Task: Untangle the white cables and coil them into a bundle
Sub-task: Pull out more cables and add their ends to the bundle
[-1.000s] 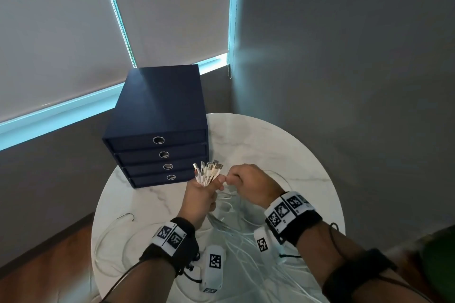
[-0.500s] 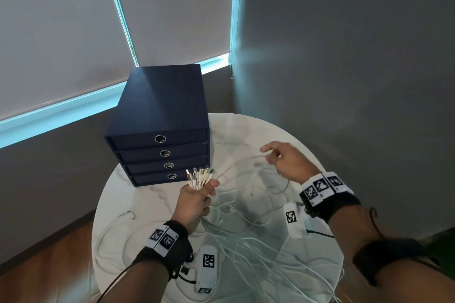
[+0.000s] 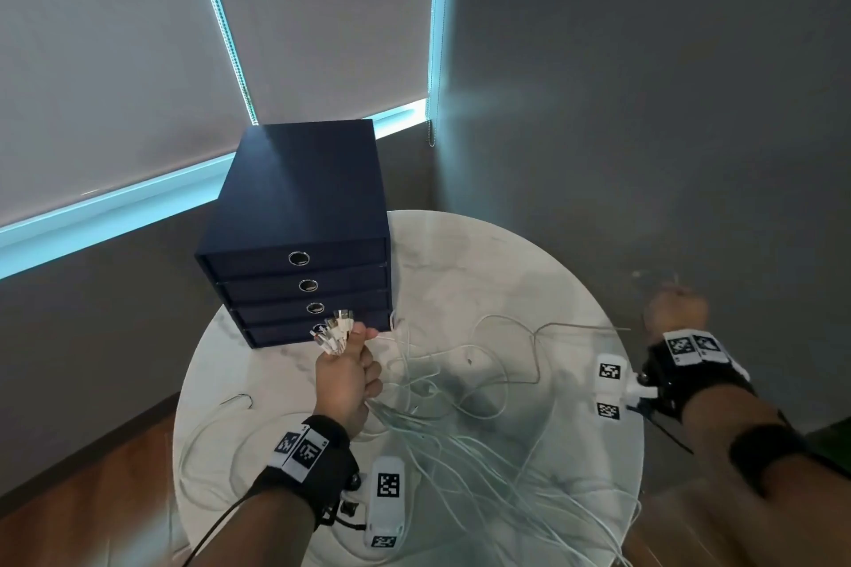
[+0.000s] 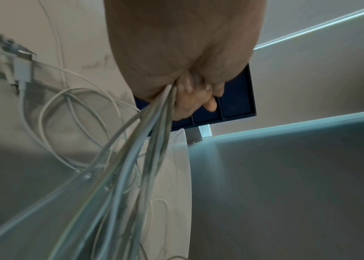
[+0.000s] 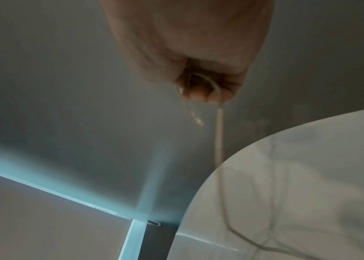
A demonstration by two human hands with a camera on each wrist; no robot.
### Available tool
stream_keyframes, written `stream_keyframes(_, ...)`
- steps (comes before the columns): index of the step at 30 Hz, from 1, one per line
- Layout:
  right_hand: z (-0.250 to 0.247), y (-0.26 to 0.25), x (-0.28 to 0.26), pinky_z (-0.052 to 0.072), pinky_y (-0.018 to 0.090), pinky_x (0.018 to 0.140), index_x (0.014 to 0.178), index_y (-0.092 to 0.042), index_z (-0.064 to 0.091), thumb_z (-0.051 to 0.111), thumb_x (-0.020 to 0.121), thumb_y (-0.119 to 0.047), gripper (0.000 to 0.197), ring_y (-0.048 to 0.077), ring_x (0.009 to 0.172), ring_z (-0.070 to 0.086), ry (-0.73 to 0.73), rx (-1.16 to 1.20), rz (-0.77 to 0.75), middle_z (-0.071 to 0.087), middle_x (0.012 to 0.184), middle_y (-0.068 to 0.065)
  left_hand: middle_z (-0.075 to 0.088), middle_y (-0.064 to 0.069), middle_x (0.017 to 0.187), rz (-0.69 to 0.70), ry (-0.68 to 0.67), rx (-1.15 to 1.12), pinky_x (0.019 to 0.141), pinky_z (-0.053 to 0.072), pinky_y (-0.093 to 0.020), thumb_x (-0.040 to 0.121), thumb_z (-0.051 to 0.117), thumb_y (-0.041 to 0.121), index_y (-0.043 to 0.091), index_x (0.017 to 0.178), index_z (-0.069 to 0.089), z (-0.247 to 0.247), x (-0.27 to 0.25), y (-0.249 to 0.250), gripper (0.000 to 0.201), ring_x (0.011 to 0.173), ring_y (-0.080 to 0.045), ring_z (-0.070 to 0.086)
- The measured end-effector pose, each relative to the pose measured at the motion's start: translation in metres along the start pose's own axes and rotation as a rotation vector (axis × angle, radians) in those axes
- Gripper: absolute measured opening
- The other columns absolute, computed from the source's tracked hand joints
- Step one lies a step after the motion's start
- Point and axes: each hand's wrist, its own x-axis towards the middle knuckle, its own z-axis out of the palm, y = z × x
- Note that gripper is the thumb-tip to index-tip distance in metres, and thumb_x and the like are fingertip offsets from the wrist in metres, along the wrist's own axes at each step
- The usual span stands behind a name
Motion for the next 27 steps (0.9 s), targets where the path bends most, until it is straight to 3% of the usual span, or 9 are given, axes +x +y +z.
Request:
stream_keyframes(2, -0.007, 0.017, 0.005, 0.050, 0.029, 0.092, 0.123, -0.005, 0.063, 0.050, 0.093, -0.018, 0.035, 0.030, 0.115, 0.059, 0.086, -0.180, 0.068, 0.062, 0.125, 0.014, 0.031, 0.009, 0.049, 0.018, 0.002, -0.025, 0.036, 0.017, -0.016, 0.104, 0.051, 0.032, 0.009, 0.091, 0.062, 0.004, -0.001, 0.001, 0.029, 0.037, -0.005, 0.023)
stream_keyframes(4, -0.002, 0.026, -0.008, 0.044, 0.045, 0.100, 0.126, 0.002, 0.055, 0.054, 0.083, -0.026, 0.052, 0.042, 0.120, 0.053, 0.129, -0.374, 0.106, 0.053, 0.132, 0.025, 0.030, 0.008, 0.050, 0.033, -0.011, -0.046, 0.037, 0.016, -0.016, 0.104, 0.050, 0.032, 0.010, 0.089, 0.062, 0.012, -0.002, 0.002, 0.029, 0.037, -0.004, 0.022)
stream_keyframes(6, 0.013, 0.027, -0.042, 0.041, 0.042, 0.099, 0.127, 0.004, 0.052, 0.061, 0.088, -0.028, 0.051, 0.043, 0.119, 0.053, 0.082, -0.324, -0.117, 0.053, 0.128, 0.027, 0.030, 0.007, 0.051, 0.042, -0.039, -0.056, 0.037, 0.015, -0.016, 0.104, 0.050, 0.033, 0.010, 0.088, 0.061, 0.022, -0.005, 0.003, 0.030, 0.038, -0.005, 0.021)
stream_keyframes(10, 0.057, 0.015, -0.137, 0.042, 0.019, 0.090, 0.123, -0.016, 0.062, 0.075, 0.082, -0.039, 0.049, 0.011, 0.110, 0.058, -0.600, -0.159, -0.450, 0.063, 0.119, -0.003, 0.029, 0.004, 0.056, 0.061, -0.121, -0.035, 0.039, 0.015, -0.018, 0.105, 0.048, 0.034, 0.011, 0.089, 0.061, 0.044, -0.008, 0.005, 0.031, 0.040, -0.006, 0.021)
stream_keyframes(13, 0.086, 0.025, -0.195, 0.054, 0.030, 0.083, 0.115, -0.021, 0.064, 0.078, 0.076, -0.044, 0.048, 0.012, 0.090, 0.068, -1.177, -0.358, -0.498, 0.073, 0.098, 0.000, 0.029, 0.001, 0.059, 0.111, -0.150, -0.019, 0.040, 0.015, -0.020, 0.105, 0.048, 0.034, 0.010, 0.093, 0.061, 0.053, -0.010, 0.010, 0.030, 0.042, -0.008, 0.021)
stream_keyframes(15, 0.097, 0.037, -0.215, 0.054, 0.033, 0.069, 0.096, -0.014, 0.062, 0.070, 0.083, -0.039, 0.029, 0.014, 0.064, 0.067, -1.306, -0.512, -0.558, 0.070, 0.076, 0.005, 0.030, 0.003, 0.057, 0.161, -0.134, -0.009, 0.039, 0.017, -0.020, 0.105, 0.048, 0.033, 0.010, 0.091, 0.061, 0.053, -0.009, 0.017, 0.029, 0.043, -0.007, 0.023)
stream_keyframes(17, 0.099, 0.049, -0.211, 0.046, 0.026, 0.055, 0.078, -0.013, 0.054, 0.062, 0.091, -0.036, 0.028, 0.006, 0.043, 0.054, -1.260, -0.532, -0.578, 0.057, 0.059, 0.002, 0.030, 0.005, 0.056, 0.201, -0.090, -0.021, 0.039, 0.019, -0.020, 0.105, 0.048, 0.032, 0.012, 0.087, 0.060, 0.046, -0.005, 0.026, 0.030, 0.043, -0.007, 0.023)
stream_keyframes(20, 0.085, 0.067, -0.179, 0.038, 0.022, 0.048, 0.064, -0.021, 0.050, 0.062, 0.091, -0.044, 0.038, 0.003, 0.038, 0.043, -1.144, -0.593, -0.527, 0.048, 0.054, -0.006, 0.028, 0.007, 0.053, 0.214, -0.019, -0.093, 0.038, 0.019, -0.019, 0.106, 0.047, 0.034, 0.014, 0.085, 0.059, 0.028, 0.007, 0.039, 0.031, 0.042, -0.006, 0.022)
stream_keyframes(27, 0.043, 0.095, -0.114, 0.033, 0.013, 0.044, 0.067, -0.022, 0.057, 0.063, 0.088, -0.048, 0.034, -0.005, 0.037, 0.045, -0.980, -0.873, -0.445, 0.050, 0.054, -0.005, 0.028, 0.010, 0.048, 0.195, 0.058, -0.141, 0.035, 0.019, -0.018, 0.104, 0.049, 0.037, 0.015, 0.082, 0.058, -0.008, 0.020, 0.045, 0.033, 0.039, -0.004, 0.022)
